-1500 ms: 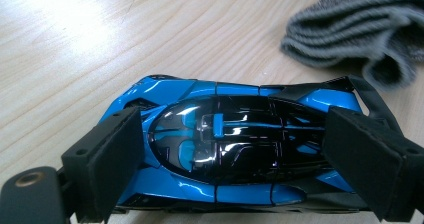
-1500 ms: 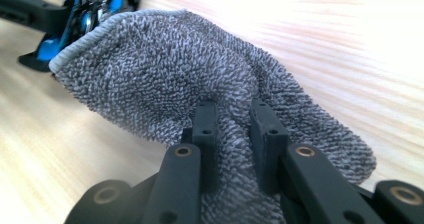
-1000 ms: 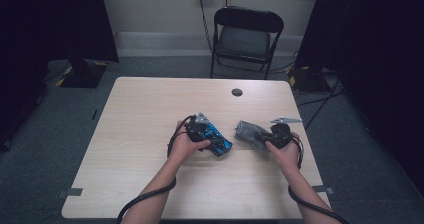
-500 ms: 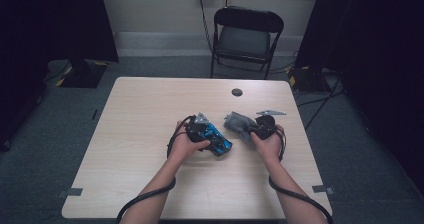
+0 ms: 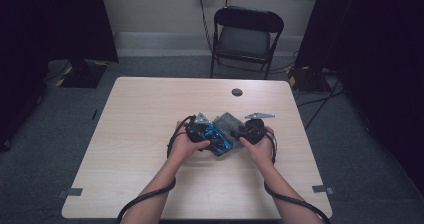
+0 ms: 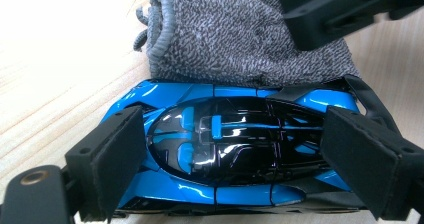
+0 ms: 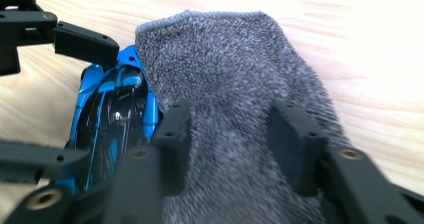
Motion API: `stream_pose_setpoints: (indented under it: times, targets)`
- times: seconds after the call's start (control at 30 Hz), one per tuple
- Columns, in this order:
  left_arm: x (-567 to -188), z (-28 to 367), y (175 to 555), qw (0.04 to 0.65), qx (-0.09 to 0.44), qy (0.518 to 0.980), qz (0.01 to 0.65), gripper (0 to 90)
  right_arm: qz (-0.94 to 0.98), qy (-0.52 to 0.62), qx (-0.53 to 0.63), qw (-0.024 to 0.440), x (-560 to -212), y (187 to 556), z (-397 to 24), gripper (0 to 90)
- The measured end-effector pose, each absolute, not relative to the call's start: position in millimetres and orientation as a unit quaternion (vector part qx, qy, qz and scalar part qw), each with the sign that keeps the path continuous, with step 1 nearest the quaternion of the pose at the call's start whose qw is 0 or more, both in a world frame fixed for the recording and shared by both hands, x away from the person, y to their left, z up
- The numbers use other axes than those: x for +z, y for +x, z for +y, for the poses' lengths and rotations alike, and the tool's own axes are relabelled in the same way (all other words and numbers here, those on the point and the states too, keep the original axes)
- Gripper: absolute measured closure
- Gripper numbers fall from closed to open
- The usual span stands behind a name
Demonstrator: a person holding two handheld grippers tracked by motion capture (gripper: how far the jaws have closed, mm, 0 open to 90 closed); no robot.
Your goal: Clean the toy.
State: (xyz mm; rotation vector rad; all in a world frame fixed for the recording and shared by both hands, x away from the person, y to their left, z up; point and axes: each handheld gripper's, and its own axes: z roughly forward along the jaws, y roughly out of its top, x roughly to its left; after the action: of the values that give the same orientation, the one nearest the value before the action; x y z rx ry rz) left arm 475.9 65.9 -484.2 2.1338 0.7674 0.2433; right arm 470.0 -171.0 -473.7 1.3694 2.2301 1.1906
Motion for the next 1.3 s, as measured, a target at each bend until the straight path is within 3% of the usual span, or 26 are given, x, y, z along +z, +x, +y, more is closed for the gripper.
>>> stream_pose_setpoints:
  times: [0.2,0.5,0.57,0.7,0.87,1.3]
  targets:
    - [-483.8,65.7,476.1,0.415,0.096,0.851,0.306,11.2,0.781,0.452,0.405,0.152,-469.0,467.2,-180.2,45.5]
    - [-484.1,66.0,476.6,0.418,0.095,0.851,0.305,11.1,0.799,0.446,0.371,0.158,-488.3,471.8,-175.6,44.2]
    - [-484.3,66.1,476.5,0.418,0.095,0.85,0.305,11.1,0.805,0.439,0.363,0.165,-489.3,470.9,-172.6,48.7]
    - [-484.8,66.6,476.2,0.42,0.098,0.85,0.304,11.1,0.813,0.425,0.365,0.162,-491.2,468.5,-170.6,67.4]
    - [-484.5,66.2,476.3,0.419,0.096,0.85,0.305,11.1,0.804,0.44,0.371,0.147,-489.8,467.1,-169.4,80.1]
    - [-485.0,67.2,476.9,0.42,0.099,0.85,0.302,10.8,0.767,0.485,0.386,0.166,-477.2,487.7,-158.5,82.8]
